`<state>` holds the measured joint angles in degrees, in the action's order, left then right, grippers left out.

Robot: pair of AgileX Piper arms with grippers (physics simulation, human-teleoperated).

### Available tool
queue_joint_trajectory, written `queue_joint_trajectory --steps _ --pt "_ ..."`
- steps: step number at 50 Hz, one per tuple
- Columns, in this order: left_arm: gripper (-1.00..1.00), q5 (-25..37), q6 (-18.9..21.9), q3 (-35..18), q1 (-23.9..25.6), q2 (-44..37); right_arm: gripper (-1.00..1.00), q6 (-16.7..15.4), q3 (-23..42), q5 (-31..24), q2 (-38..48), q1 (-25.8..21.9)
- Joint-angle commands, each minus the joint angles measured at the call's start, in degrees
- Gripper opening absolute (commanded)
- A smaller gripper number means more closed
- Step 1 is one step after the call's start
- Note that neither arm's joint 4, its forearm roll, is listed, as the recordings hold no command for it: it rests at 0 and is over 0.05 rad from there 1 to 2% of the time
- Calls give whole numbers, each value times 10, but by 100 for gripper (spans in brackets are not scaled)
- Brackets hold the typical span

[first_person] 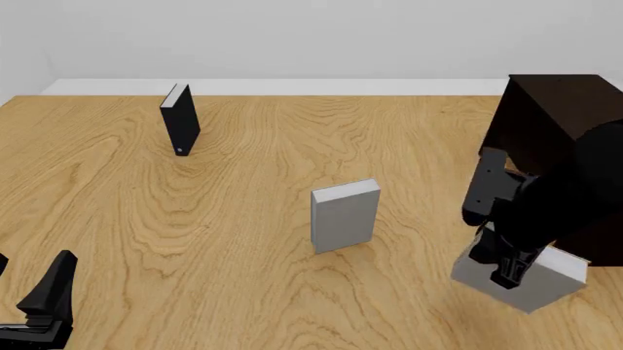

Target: Pick up the book on the right and place it on the cabinet shelf.

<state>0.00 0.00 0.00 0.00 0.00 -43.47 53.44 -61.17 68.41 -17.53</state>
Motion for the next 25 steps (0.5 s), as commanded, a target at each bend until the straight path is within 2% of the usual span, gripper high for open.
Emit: queue_joint_trajectory --steps 1,13,15,25 --pt "100 0 0 0 0 0 -100 -26 55 -35 -29 12" --pt "100 0 0 0 0 0 -100 -50 114 -63 -48 11" --pt "100 0 0 0 0 0 -100 -64 115 -60 -53 18" --pt "100 0 0 0 0 0 -100 -82 135 -54 -66 13"
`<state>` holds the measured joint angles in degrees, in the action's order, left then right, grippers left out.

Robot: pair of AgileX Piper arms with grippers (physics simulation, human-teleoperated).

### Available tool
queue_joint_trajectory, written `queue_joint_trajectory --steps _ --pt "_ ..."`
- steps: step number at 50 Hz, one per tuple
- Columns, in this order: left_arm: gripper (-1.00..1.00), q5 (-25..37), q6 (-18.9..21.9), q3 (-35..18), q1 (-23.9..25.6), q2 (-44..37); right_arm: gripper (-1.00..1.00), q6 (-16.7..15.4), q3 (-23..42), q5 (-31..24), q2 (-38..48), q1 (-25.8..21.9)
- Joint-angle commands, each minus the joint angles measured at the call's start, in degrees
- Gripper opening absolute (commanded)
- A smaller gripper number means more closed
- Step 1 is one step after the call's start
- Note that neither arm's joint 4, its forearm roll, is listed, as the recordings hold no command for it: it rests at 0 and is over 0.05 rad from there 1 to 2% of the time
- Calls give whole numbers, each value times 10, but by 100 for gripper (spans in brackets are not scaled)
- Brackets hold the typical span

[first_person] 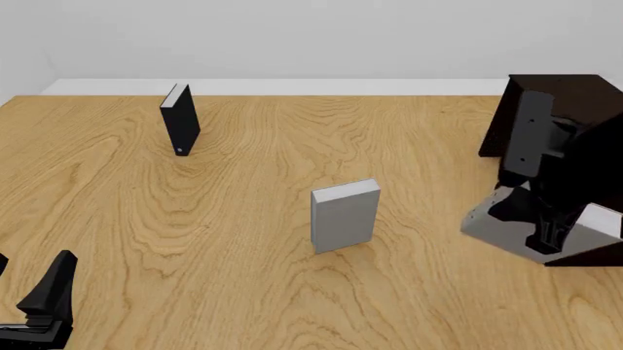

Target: Pick up the book on the right and place it on the cabinet shelf.

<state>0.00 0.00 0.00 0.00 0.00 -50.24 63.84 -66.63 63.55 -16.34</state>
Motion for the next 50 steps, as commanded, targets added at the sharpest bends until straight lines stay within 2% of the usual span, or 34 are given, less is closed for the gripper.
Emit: queue_joint_trajectory --steps 1,12,20,25,27,29,31,36,38,42,50 --pt "100 0 0 0 0 0 -100 -14 31 1 -18 1" --pt "100 0 0 0 0 0 -100 -28 35 19 -44 0" --pt "100 0 0 0 0 0 -100 -43 6 71 -65 5" --pt "100 0 0 0 0 0 -100 -65 -32 139 -82 5" --pt "100 0 0 0 0 0 -100 -64 -38 154 -83 -5" --pt "100 0 0 0 0 0 -100 -76 -54 192 -85 -3" --pt "100 0 0 0 0 0 -100 -103 -81 234 -97 -1" --pt "100 0 0 0 0 0 -100 -114 -92 301 -97 -14" --pt "100 0 0 0 0 0 -100 -140 -118 349 -105 -7" --pt "100 0 0 0 0 0 -100 -145 -141 403 -105 -13" --pt "100 0 0 0 0 0 -100 -183 -204 510 -105 -36"
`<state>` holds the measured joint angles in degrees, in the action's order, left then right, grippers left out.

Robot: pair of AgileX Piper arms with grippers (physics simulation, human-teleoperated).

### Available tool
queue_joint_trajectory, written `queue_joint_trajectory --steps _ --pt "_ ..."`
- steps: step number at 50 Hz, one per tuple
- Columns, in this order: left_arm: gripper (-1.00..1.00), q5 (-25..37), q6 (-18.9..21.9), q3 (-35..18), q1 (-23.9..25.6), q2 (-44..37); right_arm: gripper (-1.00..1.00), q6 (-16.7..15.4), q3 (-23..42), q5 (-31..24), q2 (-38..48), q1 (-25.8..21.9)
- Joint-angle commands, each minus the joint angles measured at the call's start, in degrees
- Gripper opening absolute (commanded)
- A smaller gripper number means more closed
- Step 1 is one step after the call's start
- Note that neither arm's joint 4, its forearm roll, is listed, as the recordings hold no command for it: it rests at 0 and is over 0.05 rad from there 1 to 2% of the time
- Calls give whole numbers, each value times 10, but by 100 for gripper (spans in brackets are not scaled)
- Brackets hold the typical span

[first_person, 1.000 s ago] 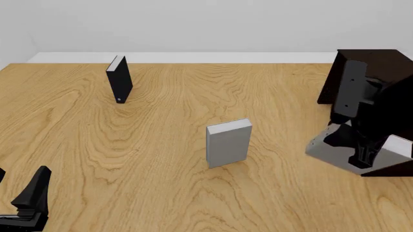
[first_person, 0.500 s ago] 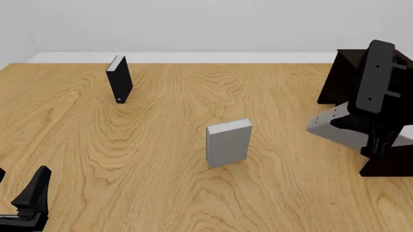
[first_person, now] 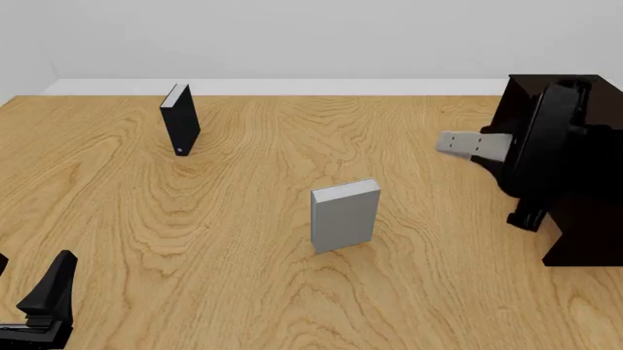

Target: Pick up the book on the right and place it on the cabinet shelf.

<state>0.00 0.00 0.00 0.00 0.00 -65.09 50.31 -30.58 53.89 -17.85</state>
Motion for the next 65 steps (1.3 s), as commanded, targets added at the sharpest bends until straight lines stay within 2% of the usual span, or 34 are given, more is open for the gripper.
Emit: queue_joint_trajectory --steps 1,5,9,13,15,19,25,32,34,36,40,48,58,65 --pt "100 0 0 0 0 0 -100 -29 -68 161 -5 -20" --pt "100 0 0 0 0 0 -100 -48 -92 208 -3 -26" --pt "100 0 0 0 0 0 -100 -76 -117 253 -2 -15" --pt "100 0 0 0 0 0 -100 -84 -133 291 5 -8" --pt "100 0 0 0 0 0 -100 -102 -146 325 10 6" --pt "100 0 0 0 0 0 -100 -109 -155 353 19 4" --pt "100 0 0 0 0 0 -100 -131 -186 423 39 -1" --pt "100 0 0 0 0 0 -100 -162 -219 522 71 -10" --pt "100 0 0 0 0 0 -100 -183 -235 570 89 -12" --pt "100 0 0 0 0 0 -100 -182 -236 579 99 -12" --pt "100 0 0 0 0 0 -100 -196 -244 633 125 -12" --pt "100 0 0 0 0 0 -100 -217 -251 682 161 5" --pt "100 0 0 0 0 0 -100 -212 -250 710 192 33" --pt "100 0 0 0 0 0 -100 -216 -248 752 217 46"
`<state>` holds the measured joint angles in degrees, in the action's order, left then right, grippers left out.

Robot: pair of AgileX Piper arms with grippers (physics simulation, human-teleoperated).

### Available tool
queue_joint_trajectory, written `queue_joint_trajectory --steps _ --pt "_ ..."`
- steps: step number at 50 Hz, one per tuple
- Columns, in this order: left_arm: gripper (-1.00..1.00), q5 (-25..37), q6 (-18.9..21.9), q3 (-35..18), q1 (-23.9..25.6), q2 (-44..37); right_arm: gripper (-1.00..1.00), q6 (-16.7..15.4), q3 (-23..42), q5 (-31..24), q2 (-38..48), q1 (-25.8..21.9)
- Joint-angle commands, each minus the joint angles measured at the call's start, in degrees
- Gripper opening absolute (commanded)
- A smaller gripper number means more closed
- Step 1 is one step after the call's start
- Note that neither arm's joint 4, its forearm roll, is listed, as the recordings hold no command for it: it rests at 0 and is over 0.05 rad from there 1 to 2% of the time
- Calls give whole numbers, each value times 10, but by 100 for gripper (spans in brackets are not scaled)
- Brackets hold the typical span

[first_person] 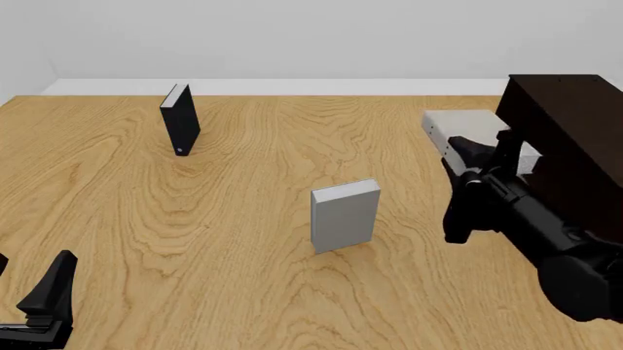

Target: Pick up the book on the right and place it on the cabinet shelf.

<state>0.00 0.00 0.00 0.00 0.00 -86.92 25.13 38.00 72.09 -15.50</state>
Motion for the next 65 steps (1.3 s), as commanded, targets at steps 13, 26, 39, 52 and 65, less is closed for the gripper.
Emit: queue_joint_trajectory --steps 13,26,39,52,65 --pt "100 0 0 0 0 0 -100 4 5 110 73 49" --pt "100 0 0 0 0 0 -100 1 1 159 124 61" --pt "100 0 0 0 0 0 -100 2 4 177 149 86" --pt "100 0 0 0 0 0 -100 11 10 198 179 103" --pt "100 0 0 0 0 0 -100 16 25 214 200 125"
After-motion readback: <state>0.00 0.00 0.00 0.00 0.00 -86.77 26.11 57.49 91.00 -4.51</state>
